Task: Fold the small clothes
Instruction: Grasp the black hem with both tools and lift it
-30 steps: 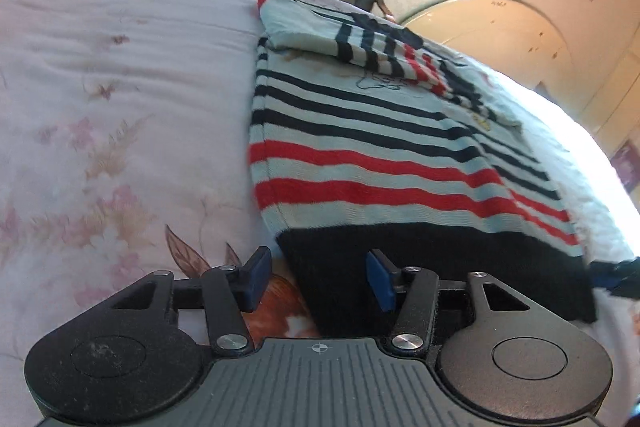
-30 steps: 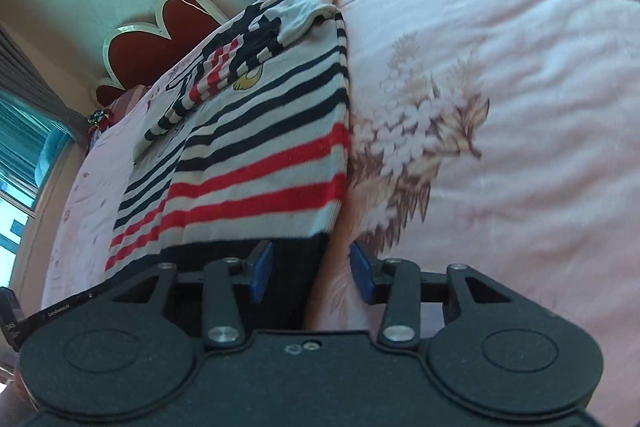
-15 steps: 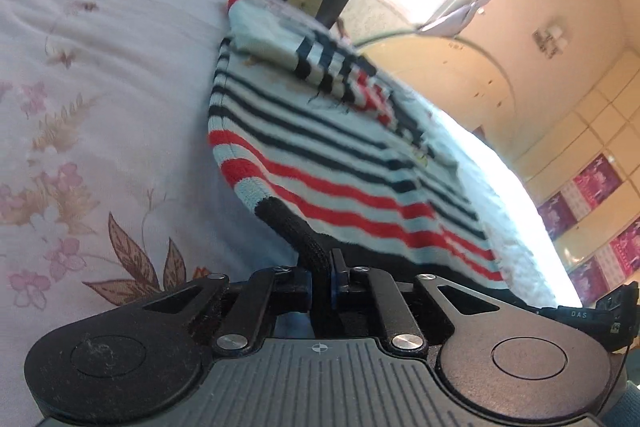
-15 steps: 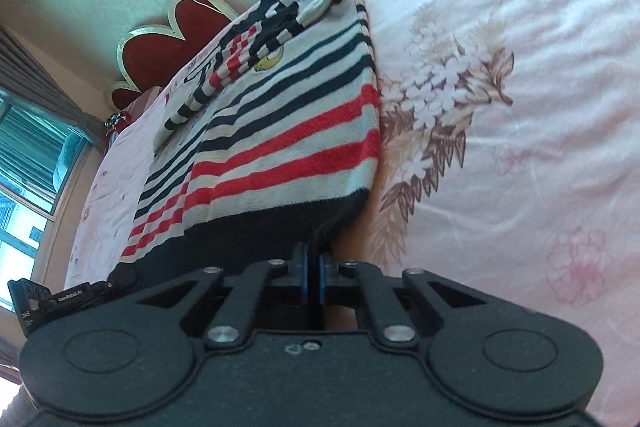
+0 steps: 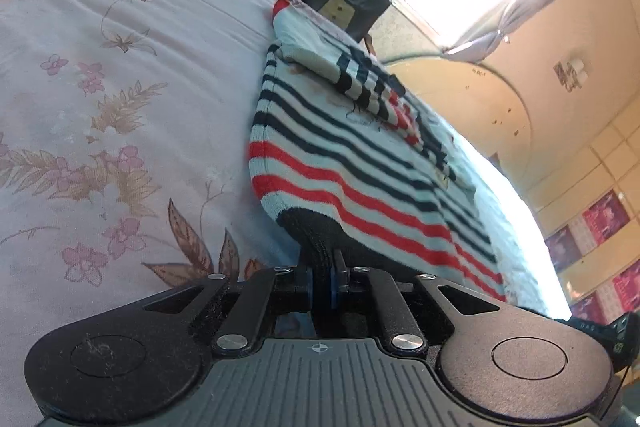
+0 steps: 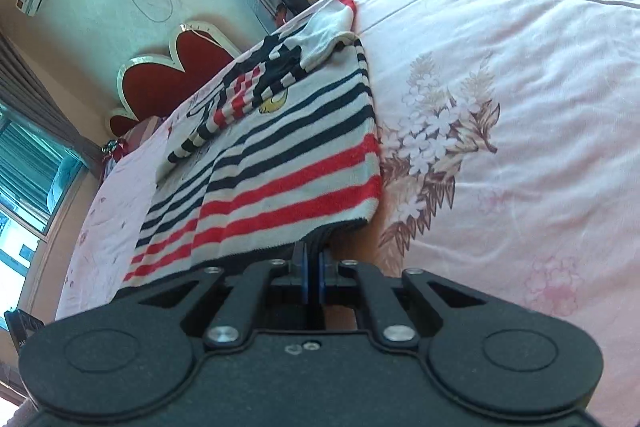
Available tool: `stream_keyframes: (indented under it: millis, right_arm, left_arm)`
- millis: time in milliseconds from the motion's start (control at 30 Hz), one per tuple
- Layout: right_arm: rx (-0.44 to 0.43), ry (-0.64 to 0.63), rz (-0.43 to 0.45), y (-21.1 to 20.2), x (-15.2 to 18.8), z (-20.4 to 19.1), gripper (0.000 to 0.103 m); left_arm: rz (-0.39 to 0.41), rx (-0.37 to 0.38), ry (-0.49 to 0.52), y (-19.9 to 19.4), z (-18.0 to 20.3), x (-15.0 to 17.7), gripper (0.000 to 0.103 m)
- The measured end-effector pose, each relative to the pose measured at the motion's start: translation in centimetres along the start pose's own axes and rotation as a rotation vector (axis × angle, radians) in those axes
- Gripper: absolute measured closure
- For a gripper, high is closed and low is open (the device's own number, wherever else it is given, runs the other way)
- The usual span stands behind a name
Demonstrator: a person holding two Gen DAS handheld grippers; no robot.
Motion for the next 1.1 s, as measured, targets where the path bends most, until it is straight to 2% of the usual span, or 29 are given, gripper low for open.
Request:
stream_keyframes:
  millis: [233,400,500,667,767,1000,1100]
  right_arm:
    - [-0.031,0.005,0.134,1.6,-5.3,-1.6,0.097]
    - [-0.043,0.057,0.214,5.2,-10.9,-2.2,0.097]
    - [-0.051,0.042,0.232,7.7,-14.1,-2.8,0.097]
    - [-0.042,0.041,0.222,12.9,-18.8,-2.7,0.097]
    - [-0.040,0.084,0.198,16.7,-21.0,-1.7,0.097]
    - [-0.015,0.126,0.110,26.3,-23.5,1.1,0.097]
    - [0.001,0.140,0.085,29.9,-23.9,2.6,0.097]
  left_arm:
    - [0.140,0.059,-0.016,3.1,3.0,-6.2,0.096]
    - [0.183,0.075,0.012,7.6,5.2,-11.8,0.095]
    - [0.186,0.077,0.031,10.8,6.2,-14.8,0.095]
    - [0.155,0.048,0.067,16.6,7.1,-18.8,0.095]
    - [0.114,0.007,0.059,20.9,6.5,-20.5,0.095]
    - [0.048,-0.087,0.031,29.5,4.1,-22.3,0.095]
    - [0.027,-0.081,0.025,32.8,3.2,-22.4,0.095]
Point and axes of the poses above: each gripper's, at about its wrist camera, not at the fingertips, and y roughly the way its jaws point, z to its right, x to its underside, the point moved 1 cm from there along y, roughly the way its jaws point, and after that the axes turned 10 degrees about z, right-handed, at the moved point
